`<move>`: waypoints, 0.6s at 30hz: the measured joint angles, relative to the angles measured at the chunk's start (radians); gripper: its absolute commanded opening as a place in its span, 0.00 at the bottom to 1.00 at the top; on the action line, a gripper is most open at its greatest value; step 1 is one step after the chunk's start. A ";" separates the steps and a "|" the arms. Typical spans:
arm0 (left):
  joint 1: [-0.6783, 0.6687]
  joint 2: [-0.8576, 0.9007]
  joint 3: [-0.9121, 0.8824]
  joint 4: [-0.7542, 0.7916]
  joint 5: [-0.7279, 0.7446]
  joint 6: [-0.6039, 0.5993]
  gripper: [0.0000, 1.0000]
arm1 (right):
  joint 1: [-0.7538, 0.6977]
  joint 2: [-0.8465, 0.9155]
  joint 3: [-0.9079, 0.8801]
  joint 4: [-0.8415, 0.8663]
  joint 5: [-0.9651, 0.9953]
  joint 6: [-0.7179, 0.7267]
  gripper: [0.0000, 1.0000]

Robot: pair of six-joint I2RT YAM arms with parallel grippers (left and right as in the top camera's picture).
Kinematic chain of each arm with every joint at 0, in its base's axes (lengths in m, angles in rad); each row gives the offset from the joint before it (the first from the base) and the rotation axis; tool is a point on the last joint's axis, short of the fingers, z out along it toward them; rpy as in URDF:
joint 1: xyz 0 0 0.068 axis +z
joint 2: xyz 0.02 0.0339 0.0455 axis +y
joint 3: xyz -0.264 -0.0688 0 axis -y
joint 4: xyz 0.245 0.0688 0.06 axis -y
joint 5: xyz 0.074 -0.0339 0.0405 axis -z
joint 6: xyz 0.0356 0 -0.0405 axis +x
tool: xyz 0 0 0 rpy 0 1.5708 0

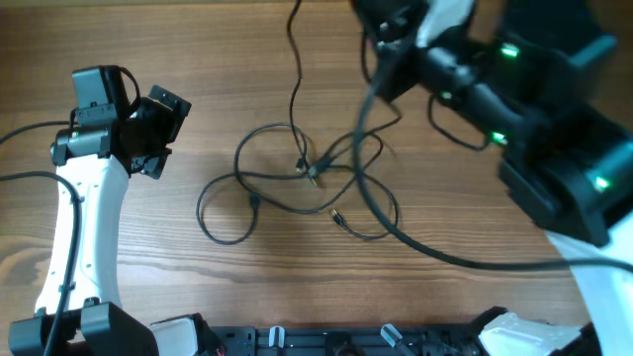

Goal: Untangle cables

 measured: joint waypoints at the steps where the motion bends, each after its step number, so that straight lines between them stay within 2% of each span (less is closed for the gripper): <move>1: 0.000 0.000 0.000 -0.001 0.000 0.000 1.00 | -0.004 -0.009 0.000 0.011 0.015 0.003 0.04; 4: 0.000 0.000 0.000 -0.008 0.000 0.001 1.00 | -0.004 -0.001 -0.002 0.033 0.084 0.003 0.04; 7: 0.000 0.000 0.000 -0.013 0.000 0.005 1.00 | -0.005 0.000 -0.001 0.161 0.110 0.003 0.04; 10: -0.001 0.000 0.000 -0.012 0.001 0.019 0.94 | -0.005 -0.013 0.003 0.208 0.100 0.003 0.04; 13: -0.040 0.000 0.000 0.044 0.093 0.174 0.94 | -0.004 -0.046 0.013 0.130 0.095 0.003 0.04; 16: -0.137 0.004 0.000 0.101 0.298 0.404 0.93 | -0.005 -0.045 0.017 0.026 0.087 0.003 0.04; 18: -0.199 0.016 0.000 0.105 0.408 0.510 0.93 | -0.005 -0.031 0.017 0.015 0.064 0.003 0.04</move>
